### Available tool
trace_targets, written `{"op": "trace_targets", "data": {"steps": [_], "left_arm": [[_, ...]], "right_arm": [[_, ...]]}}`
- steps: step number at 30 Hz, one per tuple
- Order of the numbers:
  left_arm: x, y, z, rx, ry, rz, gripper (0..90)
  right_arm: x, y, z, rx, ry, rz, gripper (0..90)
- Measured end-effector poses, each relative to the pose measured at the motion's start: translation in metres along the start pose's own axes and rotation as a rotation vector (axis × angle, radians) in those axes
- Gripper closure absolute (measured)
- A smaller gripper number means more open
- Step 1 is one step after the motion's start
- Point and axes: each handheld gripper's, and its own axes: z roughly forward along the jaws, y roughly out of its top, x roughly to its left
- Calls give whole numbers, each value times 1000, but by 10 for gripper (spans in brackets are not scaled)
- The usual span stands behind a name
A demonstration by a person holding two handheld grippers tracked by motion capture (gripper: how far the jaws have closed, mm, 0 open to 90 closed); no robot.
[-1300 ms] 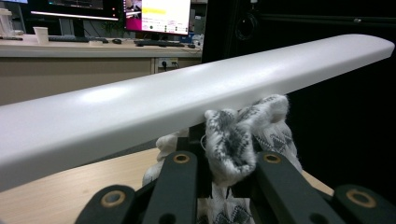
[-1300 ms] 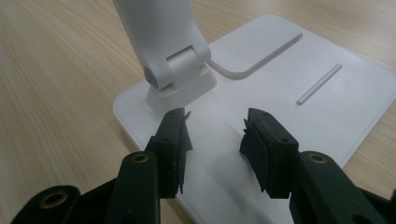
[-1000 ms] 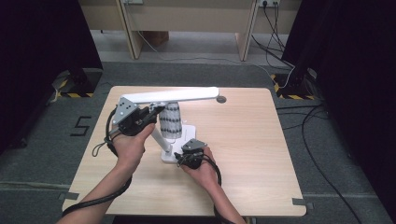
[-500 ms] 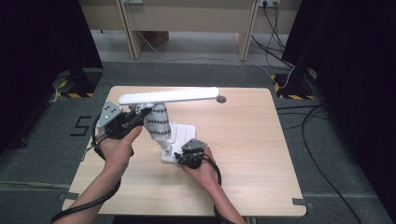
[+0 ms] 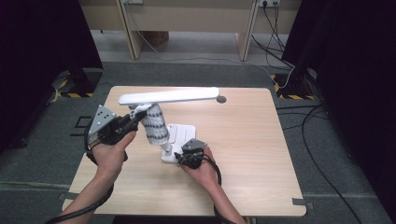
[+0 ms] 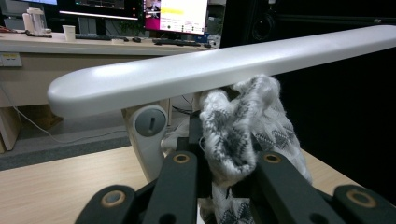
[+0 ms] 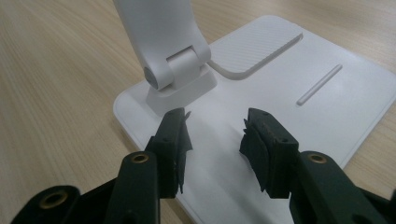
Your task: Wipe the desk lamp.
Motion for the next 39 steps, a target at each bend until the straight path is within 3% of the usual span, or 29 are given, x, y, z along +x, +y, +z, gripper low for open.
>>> {"op": "trace_targets", "data": {"steps": [14,22,27,32,39], "left_arm": [[2,-9,-34,0,-28,9,824],[16,-21,-58,21,-1,19,824],[34,-28,-69,28,45,-8,824],[51,-25,-63,39,81,-14,824],[66,-17,-39,46,99,-32,824]], "right_arm": [[0,0,0,0,-4,0,587],[0,1,1,3,-4,2,587],[0,1,1,5,-4,1,587],[0,2,1,9,-3,3,586],[0,1,1,2,-2,9,587]]}}
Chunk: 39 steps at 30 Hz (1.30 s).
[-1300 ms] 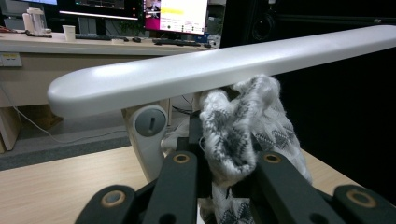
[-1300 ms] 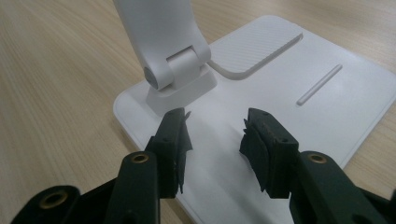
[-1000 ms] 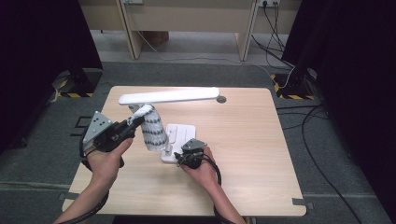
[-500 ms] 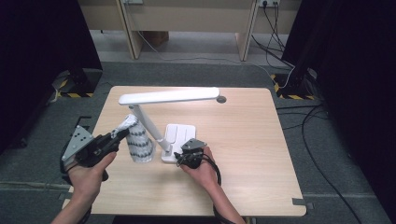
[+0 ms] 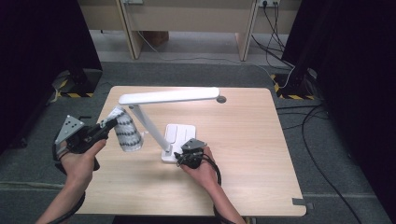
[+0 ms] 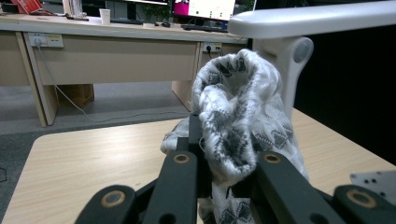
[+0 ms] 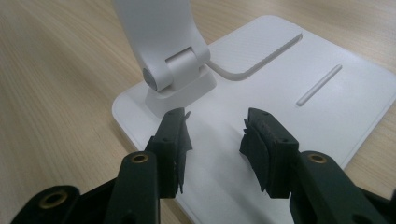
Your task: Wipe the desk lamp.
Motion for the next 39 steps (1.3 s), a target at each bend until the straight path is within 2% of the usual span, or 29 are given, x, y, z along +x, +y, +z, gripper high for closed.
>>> {"op": "trace_targets", "data": {"steps": [4,6,9,17,23,39], "left_arm": [[-6,10,5,-21,-7,15,824],[-9,14,7,-21,-5,30,824],[-10,16,11,-17,-3,29,823],[-12,17,20,-15,-2,27,823],[-15,18,26,-22,8,52,823],[-18,12,32,-26,9,69,824]], "right_arm": [[0,0,0,0,2,-5,587],[-1,0,0,-1,2,-7,587],[0,0,0,-4,1,-2,587],[0,0,0,-3,1,-4,587],[0,-1,0,-8,2,-5,588],[0,-1,0,-6,1,-7,588]]}}
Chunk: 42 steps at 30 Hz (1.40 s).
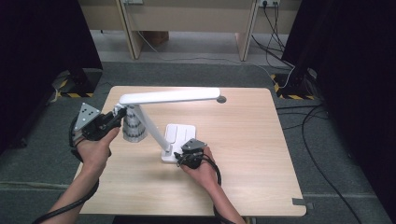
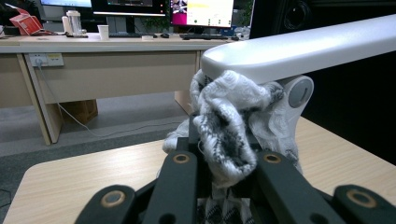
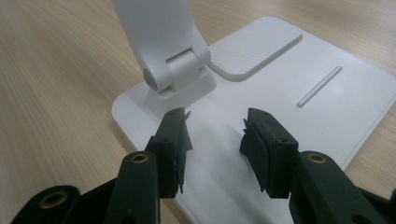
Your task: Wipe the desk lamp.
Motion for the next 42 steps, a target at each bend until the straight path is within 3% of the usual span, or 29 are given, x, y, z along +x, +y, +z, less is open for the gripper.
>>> {"op": "trace_targets", "data": {"steps": [11,23,42], "left_arm": [[-2,-5,5,16,-1,8,824],[-5,-24,12,55,-6,10,824],[-16,-72,28,137,-20,-26,824]], "right_arm": [[0,0,0,-2,0,1,588],[0,0,1,-2,0,2,588],[0,0,0,-6,-3,0,589]]}}
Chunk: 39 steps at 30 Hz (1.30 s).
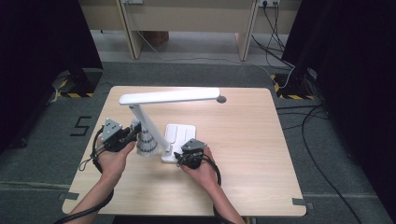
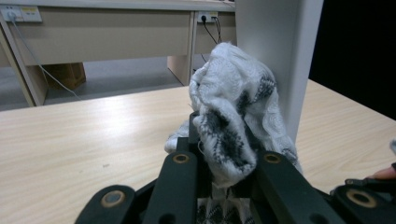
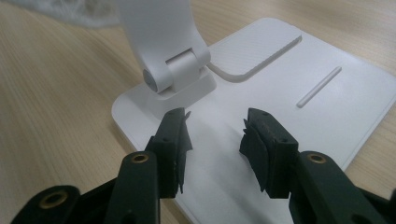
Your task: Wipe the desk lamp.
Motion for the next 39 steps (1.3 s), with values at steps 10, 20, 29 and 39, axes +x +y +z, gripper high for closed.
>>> {"op": "trace_targets", "data": {"steps": [10,20,29,39], "left_arm": [[-3,-19,12,31,-6,-2,824],[-8,-34,20,73,-8,-6,824],[-11,-46,24,104,-16,-3,824],[-16,-56,27,154,-25,7,824]], "right_arm": [[0,0,0,0,-2,-2,590],[0,0,0,-1,-3,-3,590],[0,0,0,-2,-4,-3,590],[0,0,0,-2,-4,-3,591]]}}
